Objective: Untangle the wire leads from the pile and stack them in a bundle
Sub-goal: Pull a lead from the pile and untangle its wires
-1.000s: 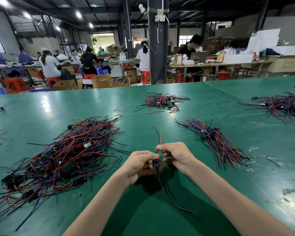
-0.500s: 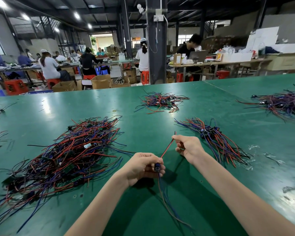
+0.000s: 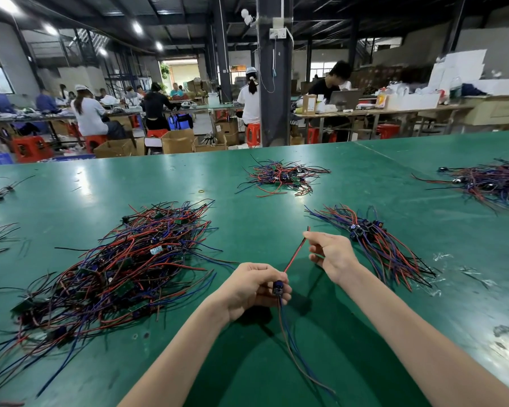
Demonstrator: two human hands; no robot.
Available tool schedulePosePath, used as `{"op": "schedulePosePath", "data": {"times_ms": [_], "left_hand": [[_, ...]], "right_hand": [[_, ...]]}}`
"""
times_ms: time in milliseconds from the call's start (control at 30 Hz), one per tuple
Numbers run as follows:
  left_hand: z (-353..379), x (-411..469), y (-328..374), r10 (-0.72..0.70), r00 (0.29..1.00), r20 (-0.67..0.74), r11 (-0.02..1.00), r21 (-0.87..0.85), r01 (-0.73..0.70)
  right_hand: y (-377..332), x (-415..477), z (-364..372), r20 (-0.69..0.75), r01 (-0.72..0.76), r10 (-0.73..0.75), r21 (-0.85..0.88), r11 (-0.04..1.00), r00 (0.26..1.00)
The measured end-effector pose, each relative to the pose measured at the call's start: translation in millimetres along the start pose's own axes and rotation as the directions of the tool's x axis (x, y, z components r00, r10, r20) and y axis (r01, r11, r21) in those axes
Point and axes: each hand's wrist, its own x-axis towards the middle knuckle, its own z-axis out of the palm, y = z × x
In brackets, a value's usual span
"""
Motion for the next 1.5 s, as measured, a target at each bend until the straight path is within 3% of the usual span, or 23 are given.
{"op": "schedulePosePath", "data": {"times_ms": [100,200,300,400,533,667,767,900,1200,1500], "left_hand": [[0.2,0.3,-0.4,-0.002,1.0,0.007,1.0,0.013,0.002],[0.3,0.8,-0.7,-0.005,1.0,0.01,1.0,0.022,0.005],[0.3,0.6,-1.5,-0.008,1.0,0.021,0.999,0.047,0.007],[-0.5,-0.5,-2.1,-0.012,0.999,0.034,0.998,0.064,0.01],[-2.1,-1.2,-2.0,-0.012,0.999,0.036,0.998,0.069,0.009],[-3.1,-0.1,-1.9,-0.021,0.999,0.026,0.997,0.073,0.019],[-2.4,0.2,-2.1,-0.025,0.999,0.027,0.997,0.08,0.022],[-2.1,1.3,-2.2,-0.028,0.999,0.026,0.996,0.081,0.026],[-2.6,0.6,-2.0,-0.026,0.999,0.026,0.997,0.067,0.024],[-1.4,-1.7,-1.2,-0.021,0.999,0.03,0.998,0.065,0.019]], "right_hand": [[-1.2,0.0,-0.7,0.021,0.044,-0.043,-0.063,0.997,0.999],[-1.5,-2.0,-2.7,0.054,0.182,-0.175,-0.203,0.962,0.983],[-1.2,-3.9,-4.9,0.151,0.377,-0.345,-0.361,0.853,0.926],[-1.0,-4.6,-6.4,0.226,0.45,-0.39,-0.405,0.796,0.893],[-3.7,-6.5,-5.2,0.19,0.374,-0.329,-0.3,0.878,0.925],[-12.6,-8.2,-1.4,0.117,0.101,-0.099,-0.01,0.995,0.988],[-18.5,-9.2,-0.9,0.11,-0.062,0.047,0.134,0.989,0.993],[-21.8,-12.5,1.6,0.149,-0.17,0.137,0.244,0.955,0.979],[-21.2,-12.8,0.1,0.152,-0.255,0.222,0.252,0.934,0.963],[-20.9,-12.6,1.8,0.075,-0.109,0.1,0.126,0.986,0.992]]}}
